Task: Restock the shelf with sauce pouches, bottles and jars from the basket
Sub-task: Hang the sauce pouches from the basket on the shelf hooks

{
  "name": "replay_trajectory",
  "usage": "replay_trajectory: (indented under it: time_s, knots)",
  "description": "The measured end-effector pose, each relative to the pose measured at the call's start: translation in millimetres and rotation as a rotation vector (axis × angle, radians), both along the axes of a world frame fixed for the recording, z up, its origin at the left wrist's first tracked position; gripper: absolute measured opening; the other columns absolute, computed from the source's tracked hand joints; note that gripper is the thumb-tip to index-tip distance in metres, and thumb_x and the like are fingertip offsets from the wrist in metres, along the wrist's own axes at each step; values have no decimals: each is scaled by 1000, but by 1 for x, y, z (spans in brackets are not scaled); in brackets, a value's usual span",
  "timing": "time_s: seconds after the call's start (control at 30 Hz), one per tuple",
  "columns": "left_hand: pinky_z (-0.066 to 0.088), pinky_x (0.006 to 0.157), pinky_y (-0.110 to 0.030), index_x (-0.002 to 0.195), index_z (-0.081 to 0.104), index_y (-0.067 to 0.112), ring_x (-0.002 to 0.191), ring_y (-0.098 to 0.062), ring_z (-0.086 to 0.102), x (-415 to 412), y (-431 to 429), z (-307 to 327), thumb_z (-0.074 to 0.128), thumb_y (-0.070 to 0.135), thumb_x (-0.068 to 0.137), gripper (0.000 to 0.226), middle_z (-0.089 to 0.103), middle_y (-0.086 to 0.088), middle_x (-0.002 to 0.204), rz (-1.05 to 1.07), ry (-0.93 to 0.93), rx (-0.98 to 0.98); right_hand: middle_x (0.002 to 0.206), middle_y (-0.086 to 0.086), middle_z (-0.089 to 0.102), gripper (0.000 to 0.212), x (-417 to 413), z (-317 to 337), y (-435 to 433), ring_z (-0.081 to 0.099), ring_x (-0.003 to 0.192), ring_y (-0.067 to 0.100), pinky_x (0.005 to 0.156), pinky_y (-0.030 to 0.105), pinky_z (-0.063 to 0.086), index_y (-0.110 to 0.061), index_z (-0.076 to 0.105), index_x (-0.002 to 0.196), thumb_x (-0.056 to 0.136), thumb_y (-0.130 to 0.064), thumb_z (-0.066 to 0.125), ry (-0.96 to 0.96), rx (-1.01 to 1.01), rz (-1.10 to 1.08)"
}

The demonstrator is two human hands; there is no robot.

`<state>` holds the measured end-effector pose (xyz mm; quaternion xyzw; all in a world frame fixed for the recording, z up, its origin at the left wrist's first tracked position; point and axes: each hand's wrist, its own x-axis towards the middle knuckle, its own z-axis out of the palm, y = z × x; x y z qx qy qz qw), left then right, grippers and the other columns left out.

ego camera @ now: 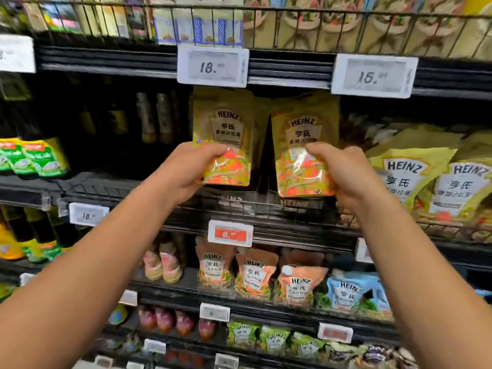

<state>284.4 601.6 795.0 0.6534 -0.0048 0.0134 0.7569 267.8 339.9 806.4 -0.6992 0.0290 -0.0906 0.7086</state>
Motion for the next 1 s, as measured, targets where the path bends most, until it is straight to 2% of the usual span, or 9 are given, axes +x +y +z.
replay_trajectory:
  time_s: [0.1,0.2,0.3,0.37,0.53,0.63,0.7,0.87,1.0]
  knots:
    - [60,69,-32,103,70,5,81,-20,76,29,1,2,74,9,85,20,78,-8,88,-11,17,50,88,11,78,26,22,4,3,76,84,28,76,47,63,-7,68,108,86,-19,73,26,-35,-99]
    - [61,66,-28,92,71,9,72,-12,75,54,1,1,69,2,86,10,78,-1,78,-86,-24,62,114,17,72,27,46,3,7,70,104,35,92,54,57,-8,65,123,96,-8,61,25,-86,-141]
    - [58,83,-30,95,72,17,88,-16,73,73,-1,7,73,3,80,21,78,3,91,-175,-58,240,95,5,76,22,63,4,8,76,78,15,67,34,63,-14,68,114,92,-12,69,16,-119,-86]
    - [54,90,-31,91,70,23,93,-14,70,86,0,12,72,5,81,20,78,5,92,-186,-88,342,84,-1,73,15,69,8,9,72,60,6,49,22,56,-18,68,98,86,-14,76,40,-148,-85]
    - [52,100,-44,112,67,22,107,-20,68,108,1,13,83,10,70,46,74,-4,112,-193,-194,473,118,11,72,40,81,7,11,70,104,26,95,44,55,-10,64,125,86,-7,73,127,-139,-116]
    - [55,87,-29,124,61,30,98,-11,67,119,-2,12,86,12,71,62,71,1,110,-164,-266,644,129,13,66,43,86,3,9,62,117,27,102,41,47,-5,58,131,89,0,66,130,-127,-123]
    - [48,71,-14,116,66,29,87,-2,64,125,-3,11,87,14,72,51,71,1,109,-137,-318,729,134,12,63,44,90,2,6,56,126,28,109,42,42,-6,57,132,89,-1,66,138,-129,-135]
    - [46,97,-26,129,63,15,113,-15,61,136,6,12,89,13,70,65,67,-2,125,-153,-379,721,134,11,63,44,96,2,0,55,128,29,114,49,39,-6,61,129,87,-6,73,119,-104,-170]
    - [46,107,-40,126,65,7,116,-23,64,141,12,12,89,7,66,65,69,-8,123,-166,-405,699,134,14,63,36,101,3,1,55,129,29,116,48,36,-3,60,127,91,0,66,98,-82,-138]
